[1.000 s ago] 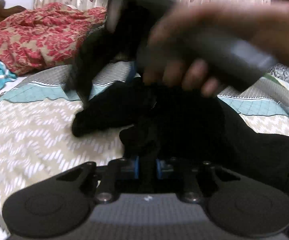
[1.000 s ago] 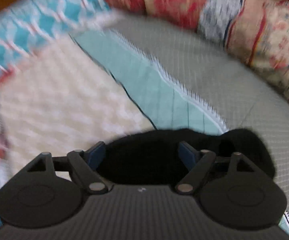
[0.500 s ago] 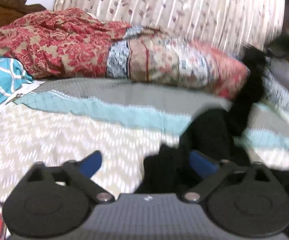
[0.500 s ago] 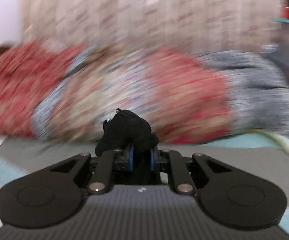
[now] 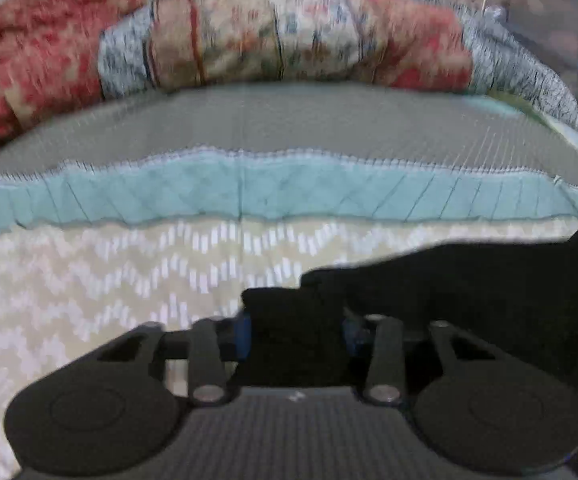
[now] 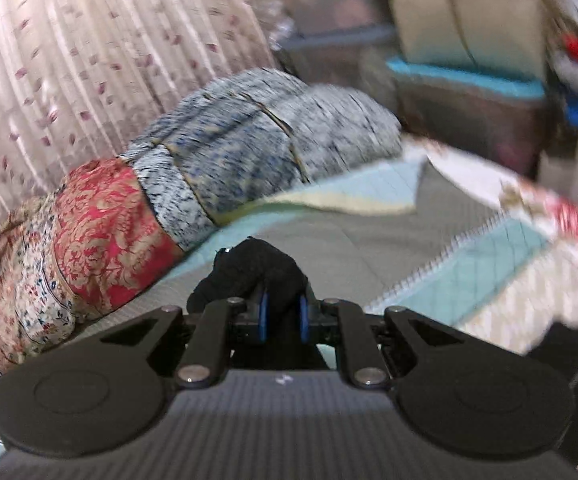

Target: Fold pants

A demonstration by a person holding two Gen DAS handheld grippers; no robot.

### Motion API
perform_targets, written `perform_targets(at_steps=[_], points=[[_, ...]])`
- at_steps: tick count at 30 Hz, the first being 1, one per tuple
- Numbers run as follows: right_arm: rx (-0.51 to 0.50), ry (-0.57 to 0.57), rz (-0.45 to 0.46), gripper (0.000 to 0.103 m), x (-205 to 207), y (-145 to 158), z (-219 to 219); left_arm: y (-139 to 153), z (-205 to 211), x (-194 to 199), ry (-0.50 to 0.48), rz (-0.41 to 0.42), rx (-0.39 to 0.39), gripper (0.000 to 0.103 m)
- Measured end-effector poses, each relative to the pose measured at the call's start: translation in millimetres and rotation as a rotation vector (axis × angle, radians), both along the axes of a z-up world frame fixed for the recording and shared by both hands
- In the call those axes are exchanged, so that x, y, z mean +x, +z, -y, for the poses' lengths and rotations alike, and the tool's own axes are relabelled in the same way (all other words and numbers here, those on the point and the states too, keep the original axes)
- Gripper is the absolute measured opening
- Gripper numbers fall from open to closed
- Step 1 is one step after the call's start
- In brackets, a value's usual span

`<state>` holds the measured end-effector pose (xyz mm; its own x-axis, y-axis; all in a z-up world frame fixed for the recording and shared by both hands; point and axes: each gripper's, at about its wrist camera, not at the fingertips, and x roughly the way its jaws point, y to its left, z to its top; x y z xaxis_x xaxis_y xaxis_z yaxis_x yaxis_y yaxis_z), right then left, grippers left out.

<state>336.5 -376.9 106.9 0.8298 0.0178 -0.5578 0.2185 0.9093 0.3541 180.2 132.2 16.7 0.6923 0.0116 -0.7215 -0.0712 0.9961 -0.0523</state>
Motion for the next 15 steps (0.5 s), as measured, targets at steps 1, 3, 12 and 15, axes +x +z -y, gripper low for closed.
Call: perform_targets(at_steps=[1, 3, 12, 15], points=[[0.039, -0.007, -0.006, 0.017, -4, -3, 9, 13, -6, -10, 0.031, 0.059, -0.022, 0.028], [0.127, -0.025, -0.006, 0.017, -13, -7, 26, 37, -27, -39, 0.14, 0.209, -0.084, 0.027], [0.002, -0.098, -0.031, 0.052, 6, -42, 19, 25, -100, -115, 0.58, 0.308, -0.323, 0.027], [0.05, -0.042, -0.056, 0.052, 2, -60, 25, 26, -95, -128, 0.565, 0.311, -0.262, 0.028]])
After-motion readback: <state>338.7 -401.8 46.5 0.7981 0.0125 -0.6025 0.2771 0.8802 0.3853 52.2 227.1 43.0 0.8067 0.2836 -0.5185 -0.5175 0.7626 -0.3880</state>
